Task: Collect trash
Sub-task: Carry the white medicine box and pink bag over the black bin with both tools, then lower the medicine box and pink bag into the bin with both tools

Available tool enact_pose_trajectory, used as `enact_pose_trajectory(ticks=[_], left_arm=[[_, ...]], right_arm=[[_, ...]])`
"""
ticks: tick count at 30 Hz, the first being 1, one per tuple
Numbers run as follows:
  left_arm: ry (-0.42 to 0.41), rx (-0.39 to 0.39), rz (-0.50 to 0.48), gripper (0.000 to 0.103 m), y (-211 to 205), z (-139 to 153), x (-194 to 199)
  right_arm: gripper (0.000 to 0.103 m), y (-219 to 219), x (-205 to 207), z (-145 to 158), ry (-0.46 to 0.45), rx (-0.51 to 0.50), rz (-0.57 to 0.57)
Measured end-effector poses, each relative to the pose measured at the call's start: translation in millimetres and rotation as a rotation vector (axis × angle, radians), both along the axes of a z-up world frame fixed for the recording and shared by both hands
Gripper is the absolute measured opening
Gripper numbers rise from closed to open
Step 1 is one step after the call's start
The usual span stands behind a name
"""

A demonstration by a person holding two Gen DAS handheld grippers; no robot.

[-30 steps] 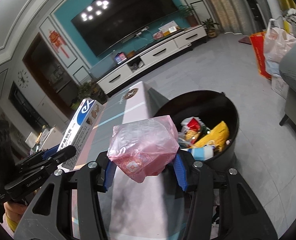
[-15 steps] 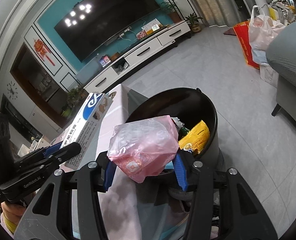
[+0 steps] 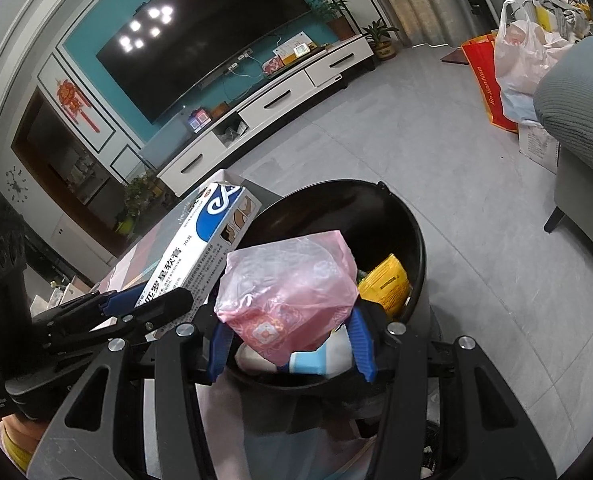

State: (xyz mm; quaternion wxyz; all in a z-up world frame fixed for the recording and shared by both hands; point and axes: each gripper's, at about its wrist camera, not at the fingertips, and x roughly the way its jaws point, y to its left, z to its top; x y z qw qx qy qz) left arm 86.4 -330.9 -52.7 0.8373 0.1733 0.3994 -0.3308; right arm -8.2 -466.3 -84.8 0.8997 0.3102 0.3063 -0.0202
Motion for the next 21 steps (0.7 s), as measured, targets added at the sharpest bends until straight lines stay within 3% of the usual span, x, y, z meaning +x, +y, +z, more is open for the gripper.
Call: enact_pose_trajectory(ticks=[21], left_arm=[[0.036, 0.055, 0.0, 0.04, -21.0, -25.0, 18.6]], right_arm=[[0.05, -4.8, 27.9, -18.8, 0.062, -0.002, 0.027]])
